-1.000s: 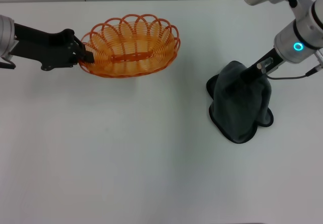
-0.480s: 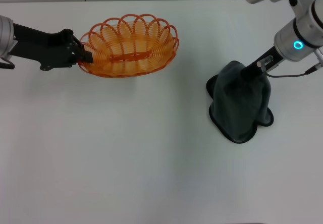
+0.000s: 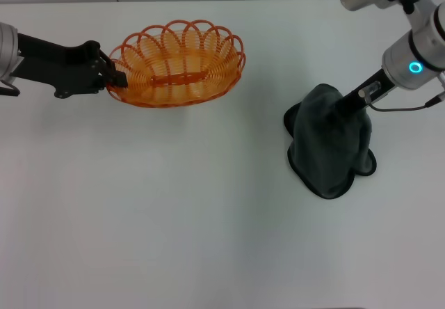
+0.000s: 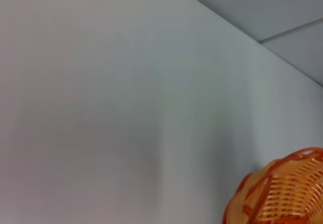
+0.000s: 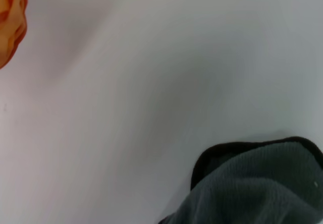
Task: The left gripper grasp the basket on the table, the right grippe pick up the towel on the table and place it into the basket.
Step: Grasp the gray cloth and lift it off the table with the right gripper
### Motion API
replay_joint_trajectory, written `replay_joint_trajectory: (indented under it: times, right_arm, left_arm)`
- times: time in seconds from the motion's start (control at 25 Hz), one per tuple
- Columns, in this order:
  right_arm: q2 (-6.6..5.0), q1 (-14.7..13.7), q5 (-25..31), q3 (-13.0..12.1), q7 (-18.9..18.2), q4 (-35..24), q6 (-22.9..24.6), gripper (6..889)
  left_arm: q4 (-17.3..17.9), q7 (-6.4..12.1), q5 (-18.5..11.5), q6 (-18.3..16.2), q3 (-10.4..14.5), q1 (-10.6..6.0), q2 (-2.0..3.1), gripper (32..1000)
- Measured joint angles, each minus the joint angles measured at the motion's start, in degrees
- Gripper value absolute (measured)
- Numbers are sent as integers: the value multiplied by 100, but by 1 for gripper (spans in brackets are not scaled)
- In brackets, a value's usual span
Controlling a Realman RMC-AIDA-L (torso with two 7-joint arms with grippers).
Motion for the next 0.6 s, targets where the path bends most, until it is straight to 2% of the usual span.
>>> replay_joint_trajectory:
  times: [0.36, 0.6]
  right_arm:
    - [0, -8, 3, 1, -19, -10, 22, 123]
    - [-2, -14, 40, 37, -20, -9, 12, 74]
  left_arm:
    - [0, 0, 0, 0, 0, -1, 2, 90]
    - [0, 0, 0, 0, 0, 6, 6, 91]
